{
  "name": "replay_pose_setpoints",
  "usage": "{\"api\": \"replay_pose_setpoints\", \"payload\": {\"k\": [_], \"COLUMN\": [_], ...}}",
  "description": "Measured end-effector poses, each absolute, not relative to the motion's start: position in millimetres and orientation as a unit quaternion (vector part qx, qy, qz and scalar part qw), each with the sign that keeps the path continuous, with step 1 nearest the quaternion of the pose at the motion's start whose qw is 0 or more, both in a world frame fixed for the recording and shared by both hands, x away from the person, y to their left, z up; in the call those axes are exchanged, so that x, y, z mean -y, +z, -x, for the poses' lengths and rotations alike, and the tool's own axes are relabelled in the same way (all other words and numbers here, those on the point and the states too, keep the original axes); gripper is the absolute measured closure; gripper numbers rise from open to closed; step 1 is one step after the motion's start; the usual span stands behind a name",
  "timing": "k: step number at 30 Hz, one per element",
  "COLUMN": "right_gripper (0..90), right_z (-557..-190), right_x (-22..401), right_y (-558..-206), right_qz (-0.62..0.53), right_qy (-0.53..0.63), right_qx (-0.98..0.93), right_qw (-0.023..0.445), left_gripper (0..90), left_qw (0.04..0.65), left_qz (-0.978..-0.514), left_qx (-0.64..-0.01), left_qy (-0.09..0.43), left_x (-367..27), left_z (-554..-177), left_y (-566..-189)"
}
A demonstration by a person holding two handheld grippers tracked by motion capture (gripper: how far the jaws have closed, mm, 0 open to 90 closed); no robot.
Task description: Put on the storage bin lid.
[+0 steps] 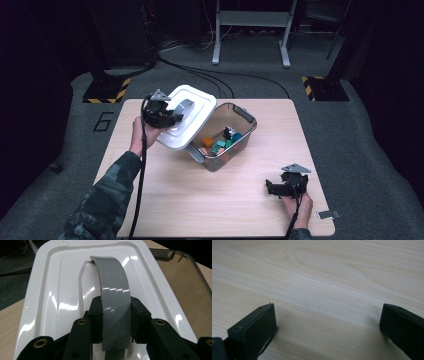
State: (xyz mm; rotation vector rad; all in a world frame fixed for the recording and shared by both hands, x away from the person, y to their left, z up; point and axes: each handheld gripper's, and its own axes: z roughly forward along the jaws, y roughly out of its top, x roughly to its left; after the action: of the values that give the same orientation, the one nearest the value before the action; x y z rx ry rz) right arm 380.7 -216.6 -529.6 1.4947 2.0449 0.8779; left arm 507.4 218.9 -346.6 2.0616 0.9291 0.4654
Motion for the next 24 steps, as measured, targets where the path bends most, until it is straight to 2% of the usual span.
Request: {"api": "replay_pose_setpoints", "payload": {"k": [15, 24], "right_gripper": [0.2, 0.3], "right_z": [-381, -381], "right_x": [217, 217], "right_y": [-530, -529], "right_qz": [-0.543, -0.542], "right_qy": [0.319, 0.319], "right_qx": [-0.743, -0.743], "right_qw": [0.228, 0.228], "left_gripper": [67.4, 67.5], "left_qw": [0.392, 0.388], "left_qz": [-0.855, -0.873], "left_qx": [-0.310, -0.279], "left_qy": [0.138, 0.101], "left_x": [-141, -118], "left_z": [-517, -523], "left_y": [-362, -375]}}
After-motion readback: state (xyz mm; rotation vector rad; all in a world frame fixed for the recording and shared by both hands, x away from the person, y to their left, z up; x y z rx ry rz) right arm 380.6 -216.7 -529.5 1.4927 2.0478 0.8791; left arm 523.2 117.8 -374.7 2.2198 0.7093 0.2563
